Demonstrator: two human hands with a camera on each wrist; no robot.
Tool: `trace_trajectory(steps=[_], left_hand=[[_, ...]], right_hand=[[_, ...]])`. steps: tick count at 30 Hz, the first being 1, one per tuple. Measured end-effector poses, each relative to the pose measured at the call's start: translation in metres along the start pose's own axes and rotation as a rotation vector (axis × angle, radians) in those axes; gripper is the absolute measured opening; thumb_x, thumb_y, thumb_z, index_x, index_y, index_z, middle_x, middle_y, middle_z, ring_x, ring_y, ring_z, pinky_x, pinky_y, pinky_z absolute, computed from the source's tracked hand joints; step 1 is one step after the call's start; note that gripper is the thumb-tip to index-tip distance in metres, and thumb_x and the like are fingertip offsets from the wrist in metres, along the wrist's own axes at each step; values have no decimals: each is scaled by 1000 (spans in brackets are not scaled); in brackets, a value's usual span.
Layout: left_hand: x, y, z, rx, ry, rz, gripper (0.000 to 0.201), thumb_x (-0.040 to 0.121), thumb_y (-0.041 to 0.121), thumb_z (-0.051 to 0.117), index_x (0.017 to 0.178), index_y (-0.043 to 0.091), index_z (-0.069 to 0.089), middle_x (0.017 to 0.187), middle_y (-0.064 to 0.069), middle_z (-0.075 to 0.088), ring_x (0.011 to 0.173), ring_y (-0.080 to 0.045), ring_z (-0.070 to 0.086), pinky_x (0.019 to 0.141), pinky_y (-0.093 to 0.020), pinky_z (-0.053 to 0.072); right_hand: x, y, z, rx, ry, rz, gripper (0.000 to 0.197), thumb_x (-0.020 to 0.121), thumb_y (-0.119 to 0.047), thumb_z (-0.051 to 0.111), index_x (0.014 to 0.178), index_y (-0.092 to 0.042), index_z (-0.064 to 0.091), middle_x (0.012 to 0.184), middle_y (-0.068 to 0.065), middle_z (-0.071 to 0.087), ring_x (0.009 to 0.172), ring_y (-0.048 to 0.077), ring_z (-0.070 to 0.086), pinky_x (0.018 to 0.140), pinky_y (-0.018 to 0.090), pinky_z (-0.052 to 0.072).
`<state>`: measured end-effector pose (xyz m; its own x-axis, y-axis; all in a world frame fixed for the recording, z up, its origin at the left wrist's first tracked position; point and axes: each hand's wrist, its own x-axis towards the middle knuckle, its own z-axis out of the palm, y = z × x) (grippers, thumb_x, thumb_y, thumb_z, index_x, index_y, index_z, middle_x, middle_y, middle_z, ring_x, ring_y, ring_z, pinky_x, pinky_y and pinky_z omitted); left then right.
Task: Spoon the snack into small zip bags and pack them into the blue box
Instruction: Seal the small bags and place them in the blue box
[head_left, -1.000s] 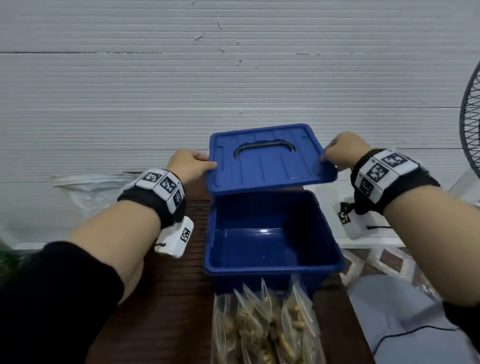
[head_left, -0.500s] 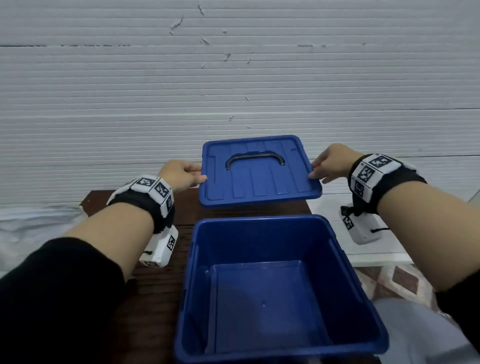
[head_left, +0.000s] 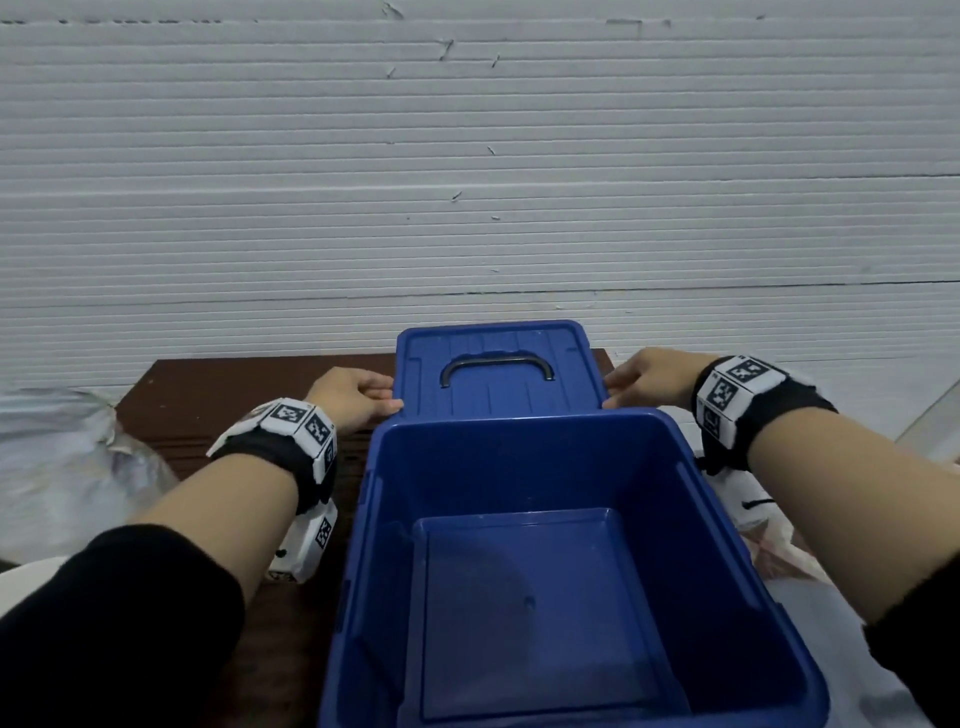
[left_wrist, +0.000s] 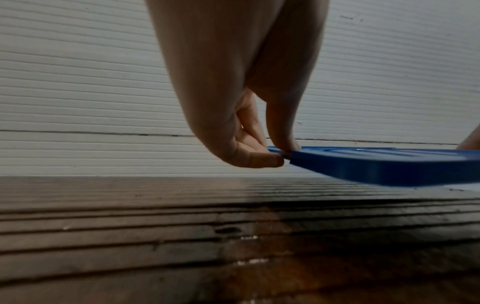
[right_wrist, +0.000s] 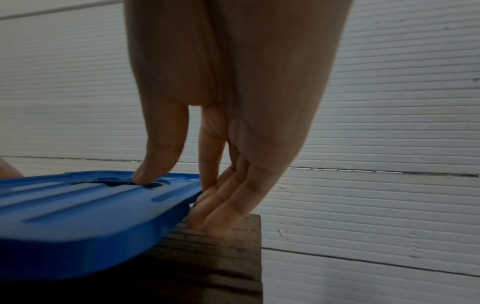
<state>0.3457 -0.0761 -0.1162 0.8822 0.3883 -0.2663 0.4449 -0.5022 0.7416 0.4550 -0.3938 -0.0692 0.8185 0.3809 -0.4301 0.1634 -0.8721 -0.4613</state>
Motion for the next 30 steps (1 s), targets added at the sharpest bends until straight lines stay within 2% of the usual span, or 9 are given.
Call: trace_trajectory(steps=[3,7,9,12,14,17,25,28,30], left_hand=[[1,-10,5,31,-30,-33,43,84,10,73,125,2,61,117,-11,68,110,-22,63,106,-35,43],[-6,-16,8,51,-60,-54,40,90,13,67,128,3,61,121,-12,67,113,-24,62,106,-40,44],[-11,-12,7,46,-35,-42,45,91,25,66,131,5,59,127,-9,63,113,-22,61,105,-34,43],[-21,1,3,8,-12,-18,44,97,37,54,128,6,60,124,-4,61,81,-7,59,72,-15,47],[-26,12,-3,-80,-12,-21,46,98,40,50,127,5,59,119,-5,62,77,-8,58,53,-12,47],[-39,27,-14,-193,-8,-44,51,96,45,51,128,6,59,116,-7,65,95,-22,64,66,-23,52],[-90,61,-21,-140,-87,24,51,96,46,49,127,7,60,114,-7,66,97,-22,62,70,-24,52],[-118,68,-24,-55,-80,75,53,95,51,49,120,7,63,111,-6,67,105,-23,64,92,-34,52],[-141,69,-26,54,-70,112,47,94,55,47,105,13,67,108,-5,68,108,-23,63,100,-32,45]], right_hand=[[1,1,7,-85,-59,-11,48,94,-29,58,135,-7,52,142,3,48,130,20,45,109,30,31],[-3,-1,14,-105,-199,-2,37,100,-19,48,134,-5,53,139,11,51,127,26,48,85,15,35],[-6,-2,13,-96,-200,-8,40,101,-25,45,137,-8,49,142,10,48,131,25,44,89,14,31],[-11,-4,7,12,-116,-18,52,97,-44,44,139,-13,47,141,5,48,130,21,43,109,32,27],[-14,-5,0,212,-72,-15,51,96,-44,46,132,-9,53,126,7,58,109,18,55,100,37,41],[-28,-14,-15,301,-33,-34,43,96,-39,48,119,-4,58,123,15,60,97,20,59,84,34,49],[-95,-23,-36,156,-46,-69,52,95,-43,47,130,-5,53,132,8,55,115,22,57,98,39,49],[-127,-27,-33,98,-33,-114,48,95,-44,49,129,-12,55,131,6,57,115,21,57,96,37,50],[-151,-33,-26,44,4,-167,44,94,-44,51,126,-16,59,125,5,61,112,20,59,92,33,51]])
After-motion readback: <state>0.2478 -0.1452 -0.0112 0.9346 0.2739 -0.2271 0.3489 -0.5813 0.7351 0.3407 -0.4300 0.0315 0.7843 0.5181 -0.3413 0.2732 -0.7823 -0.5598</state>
